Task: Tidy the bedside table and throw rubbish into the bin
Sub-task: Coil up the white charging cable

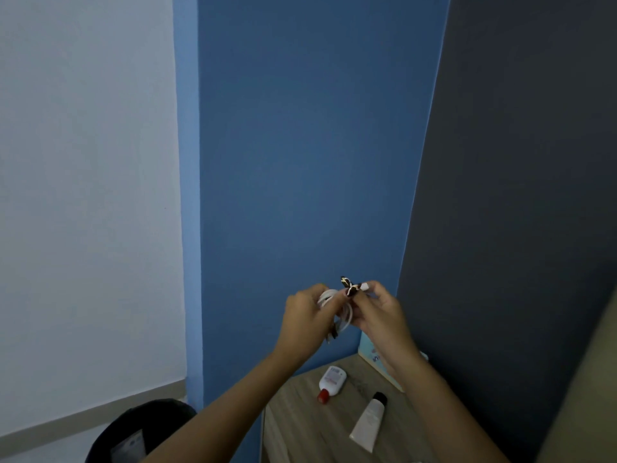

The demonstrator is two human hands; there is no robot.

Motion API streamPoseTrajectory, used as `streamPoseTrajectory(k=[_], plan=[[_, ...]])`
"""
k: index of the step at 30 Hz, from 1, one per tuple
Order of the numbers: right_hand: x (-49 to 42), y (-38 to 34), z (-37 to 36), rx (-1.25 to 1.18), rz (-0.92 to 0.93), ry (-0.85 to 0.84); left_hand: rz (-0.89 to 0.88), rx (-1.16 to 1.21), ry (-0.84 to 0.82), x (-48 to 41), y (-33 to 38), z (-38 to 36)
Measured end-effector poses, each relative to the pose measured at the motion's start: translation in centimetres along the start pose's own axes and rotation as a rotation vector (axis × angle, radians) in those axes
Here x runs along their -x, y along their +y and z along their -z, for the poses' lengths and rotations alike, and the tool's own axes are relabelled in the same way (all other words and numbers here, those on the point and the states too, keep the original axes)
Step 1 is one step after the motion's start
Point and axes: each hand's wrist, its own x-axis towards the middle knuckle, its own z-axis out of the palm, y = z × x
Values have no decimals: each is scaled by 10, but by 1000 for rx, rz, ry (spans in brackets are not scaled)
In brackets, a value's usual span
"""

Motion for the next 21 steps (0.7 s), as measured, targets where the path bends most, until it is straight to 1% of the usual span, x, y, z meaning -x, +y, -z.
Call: streamPoseTrajectory(k=[2, 4, 7, 9, 10, 13, 14, 15, 18, 21], plan=[[-4, 2, -2, -70, -39, 76, -73, -139, 23, -1, -3, -3], [-5, 6, -6, -91, -21, 139, -131, -238, 29, -2, -6, -4], [-3, 13, -10, 94, 76, 215, -175, -401, 10, -7, -8, -2], [0, 18, -10, 200, 120, 181, -184, -482, 16, -12, -8, -1], [2, 18, -10, 212, 119, 123, -192, -524, 23, -14, -7, 1], [7, 13, -11, 189, 111, -146, -202, -581, 14, -21, -4, 8], [7, 13, -11, 219, 120, -191, -198, -588, 0, -23, -2, 9], [6, 13, -11, 265, 129, -180, -199, -597, -15, -24, -1, 9], [0, 16, -8, 363, 135, -64, -244, -577, -41, -21, 2, 6], [0, 17, -3, 325, 83, -75, -301, -542, -52, -21, -1, 4]])
